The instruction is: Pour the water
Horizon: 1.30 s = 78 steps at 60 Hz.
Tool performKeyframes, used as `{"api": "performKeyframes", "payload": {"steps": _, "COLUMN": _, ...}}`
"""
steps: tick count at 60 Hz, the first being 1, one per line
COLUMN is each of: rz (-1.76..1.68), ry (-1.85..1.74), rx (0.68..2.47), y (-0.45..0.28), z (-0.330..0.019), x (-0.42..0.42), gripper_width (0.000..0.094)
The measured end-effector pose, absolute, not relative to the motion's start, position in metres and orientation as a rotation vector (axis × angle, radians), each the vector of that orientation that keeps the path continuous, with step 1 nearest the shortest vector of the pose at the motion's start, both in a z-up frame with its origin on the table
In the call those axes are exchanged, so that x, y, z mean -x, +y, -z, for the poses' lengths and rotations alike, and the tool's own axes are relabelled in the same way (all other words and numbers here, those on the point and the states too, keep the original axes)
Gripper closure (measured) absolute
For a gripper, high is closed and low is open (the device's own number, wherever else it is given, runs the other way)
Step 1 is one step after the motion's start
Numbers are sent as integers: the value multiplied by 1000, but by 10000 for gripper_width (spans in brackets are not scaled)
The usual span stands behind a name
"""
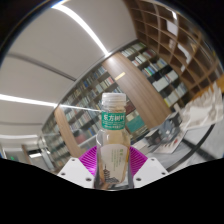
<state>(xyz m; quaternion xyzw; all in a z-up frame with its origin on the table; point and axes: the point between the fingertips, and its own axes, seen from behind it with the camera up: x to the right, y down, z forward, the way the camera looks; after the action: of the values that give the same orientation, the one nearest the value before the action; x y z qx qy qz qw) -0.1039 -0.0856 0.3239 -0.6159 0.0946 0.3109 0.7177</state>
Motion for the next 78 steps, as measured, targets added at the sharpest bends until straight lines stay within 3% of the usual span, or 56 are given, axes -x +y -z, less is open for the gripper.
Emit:
{"api": "performKeyframes", "payload": {"steps": 7, "rz": -316, "ry": 69, "rx": 1439, "y": -75, "z": -286, "x": 44, "gripper_width": 552}}
{"api": "performKeyframes", "payload": {"steps": 13, "rz": -86, "ry": -29, "rx": 1538, "y": -66, "z": -224, "x": -4, "gripper_width": 550}}
{"api": "performKeyframes", "payload": {"steps": 17, "rz": -19, "ry": -71, "rx": 1616, "y": -62, "z": -175, "x": -22, "gripper_width": 550}}
{"api": "performKeyframes", "payload": {"steps": 29, "rz": 53, "ry": -93, "rx": 1802, "y": -65, "z": -73, "x": -45, "gripper_width": 544}}
{"api": "performKeyframes", "payload": {"steps": 35, "rz": 30, "ry": -46, "rx": 1762, "y": -67, "z": -75, "x": -52, "gripper_width": 537}}
{"api": "performKeyframes", "payload": {"steps": 43, "rz": 48, "ry": -26, "rx": 1798, "y": -71, "z": -74, "x": -54, "gripper_width": 359}}
{"api": "performKeyframes", "payload": {"steps": 46, "rz": 62, "ry": -8, "rx": 1825, "y": -73, "z": -74, "x": -61, "gripper_width": 257}}
{"api": "performKeyframes", "payload": {"steps": 49, "rz": 70, "ry": 12, "rx": 1828, "y": -86, "z": -82, "x": -58, "gripper_width": 64}}
{"api": "performKeyframes", "payload": {"steps": 52, "rz": 79, "ry": 31, "rx": 1835, "y": -101, "z": -91, "x": -57, "gripper_width": 103}}
{"api": "performKeyframes", "payload": {"steps": 78, "rz": 126, "ry": 76, "rx": 1923, "y": -311, "z": -162, "x": -30, "gripper_width": 80}}
